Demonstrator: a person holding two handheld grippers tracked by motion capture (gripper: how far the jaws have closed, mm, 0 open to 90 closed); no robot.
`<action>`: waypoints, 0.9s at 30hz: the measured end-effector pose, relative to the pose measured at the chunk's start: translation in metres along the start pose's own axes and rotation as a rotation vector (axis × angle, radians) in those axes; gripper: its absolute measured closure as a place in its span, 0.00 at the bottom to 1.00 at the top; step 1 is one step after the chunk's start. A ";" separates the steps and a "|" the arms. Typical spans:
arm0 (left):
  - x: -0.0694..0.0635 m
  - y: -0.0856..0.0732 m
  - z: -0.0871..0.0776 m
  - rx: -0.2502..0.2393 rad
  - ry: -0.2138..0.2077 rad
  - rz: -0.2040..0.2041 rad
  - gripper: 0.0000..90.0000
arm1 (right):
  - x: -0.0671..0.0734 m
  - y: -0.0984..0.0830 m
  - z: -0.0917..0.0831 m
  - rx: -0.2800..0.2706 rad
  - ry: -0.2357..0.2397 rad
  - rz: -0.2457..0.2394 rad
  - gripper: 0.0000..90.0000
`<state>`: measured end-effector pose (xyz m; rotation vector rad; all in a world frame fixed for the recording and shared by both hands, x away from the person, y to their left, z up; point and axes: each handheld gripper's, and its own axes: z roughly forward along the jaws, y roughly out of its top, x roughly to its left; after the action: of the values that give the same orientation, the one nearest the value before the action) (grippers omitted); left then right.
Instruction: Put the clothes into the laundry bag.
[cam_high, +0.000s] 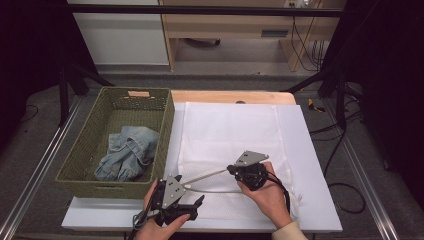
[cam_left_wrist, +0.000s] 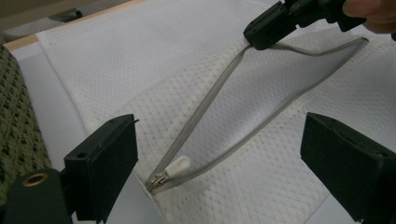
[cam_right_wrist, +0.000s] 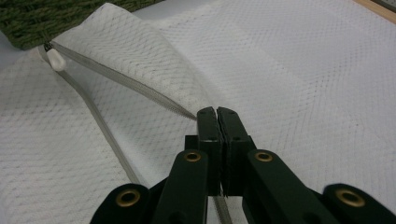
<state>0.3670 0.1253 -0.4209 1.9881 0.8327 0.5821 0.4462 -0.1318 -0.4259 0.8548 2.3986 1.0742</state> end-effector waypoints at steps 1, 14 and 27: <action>0.002 0.001 -0.001 -0.001 0.002 0.000 0.12 | -0.001 0.000 0.000 -0.004 0.001 0.000 0.99; 0.027 0.016 -0.018 0.024 0.017 -0.063 0.12 | -0.007 0.008 -0.014 -0.094 0.008 0.066 0.99; 0.047 0.055 -0.031 0.065 0.033 -0.061 0.12 | -0.012 0.011 -0.023 -0.125 0.011 0.080 0.99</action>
<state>0.3956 0.1554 -0.3537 2.0093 0.9393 0.5599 0.4465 -0.1459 -0.4018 0.9099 2.2962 1.2474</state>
